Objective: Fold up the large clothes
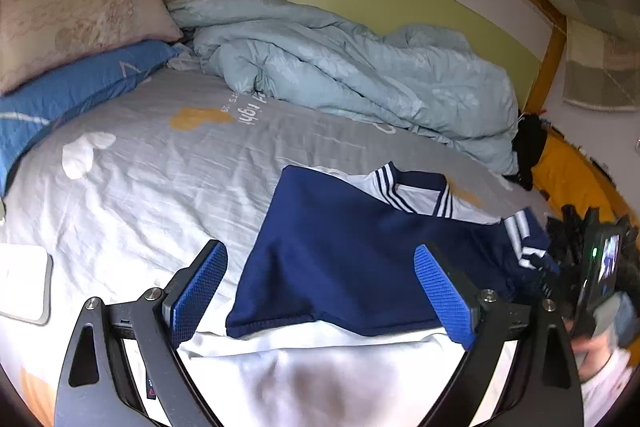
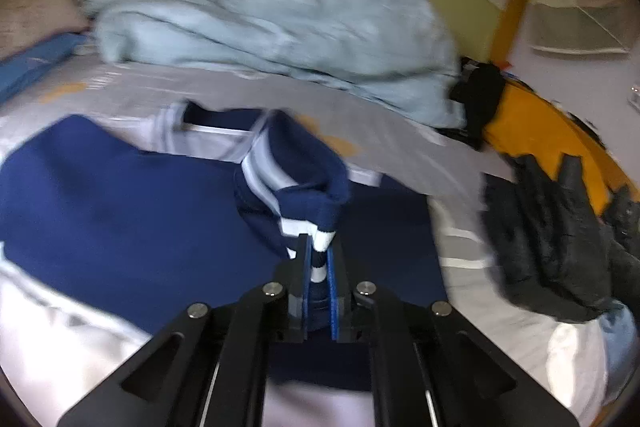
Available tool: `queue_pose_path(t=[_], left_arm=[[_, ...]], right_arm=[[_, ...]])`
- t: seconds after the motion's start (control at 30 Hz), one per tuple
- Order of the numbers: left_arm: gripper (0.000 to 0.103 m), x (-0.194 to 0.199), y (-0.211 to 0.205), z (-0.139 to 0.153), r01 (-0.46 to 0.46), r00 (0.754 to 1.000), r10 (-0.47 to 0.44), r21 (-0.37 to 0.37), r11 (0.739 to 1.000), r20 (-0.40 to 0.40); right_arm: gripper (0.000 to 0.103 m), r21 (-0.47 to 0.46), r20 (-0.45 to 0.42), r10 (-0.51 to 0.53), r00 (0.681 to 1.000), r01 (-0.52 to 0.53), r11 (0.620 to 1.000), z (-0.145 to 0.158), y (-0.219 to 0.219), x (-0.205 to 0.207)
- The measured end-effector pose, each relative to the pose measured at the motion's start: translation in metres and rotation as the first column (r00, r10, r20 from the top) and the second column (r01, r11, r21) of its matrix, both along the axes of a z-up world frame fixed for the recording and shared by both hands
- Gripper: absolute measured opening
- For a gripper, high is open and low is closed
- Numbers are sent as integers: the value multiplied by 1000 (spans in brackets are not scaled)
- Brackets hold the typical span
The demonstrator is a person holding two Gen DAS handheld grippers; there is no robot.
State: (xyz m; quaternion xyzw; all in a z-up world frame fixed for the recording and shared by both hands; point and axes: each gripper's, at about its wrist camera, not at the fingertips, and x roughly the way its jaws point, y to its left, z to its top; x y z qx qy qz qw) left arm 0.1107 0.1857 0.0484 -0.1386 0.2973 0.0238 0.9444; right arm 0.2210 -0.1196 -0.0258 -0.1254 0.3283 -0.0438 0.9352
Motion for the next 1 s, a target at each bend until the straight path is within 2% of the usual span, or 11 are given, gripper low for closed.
queue_pose_path(t=[0.13,0.23,0.3,0.47,0.67,0.73,0.77,0.8,0.87,1.0], left_arm=[[94,0,-12,2,-21,999,17,122,992,33],[94,3,-18,-2,-14,1000,11,155,988,23],[94,7,-19,-6,1,1000,-2,156,988,2],[94,12,-8,-11,-11,1000,13,104,994,-18],[94,9,-10,-9,-22,1000,22,130,991,0],[94,7,-12,-8,-18,1000,18,140,990,6],[94,6,-14,-7,-17,1000,16,145,989,11],[94,4,-16,-6,-17,1000,15,148,989,15],[94,-3,-20,-1,-7,999,2,151,988,33],[94,-22,-28,15,13,995,-27,149,989,91]], right_arm=[[6,146,-87,-49,995,61,987,-7,-39,17],[6,217,-106,-79,991,100,971,-10,-63,18],[6,255,-113,-102,988,128,959,-10,-77,14],[6,293,-126,-128,984,160,943,-12,-107,11],[11,339,-158,-135,978,182,923,-15,-130,1],[17,335,-119,-161,980,193,922,-10,-132,-10],[24,320,-95,-165,982,187,929,-6,-130,-18],[33,302,-74,-150,986,165,939,-2,-127,-24],[41,274,-23,-103,994,106,956,10,-118,-42],[61,295,60,-27,998,8,956,31,-105,-76]])
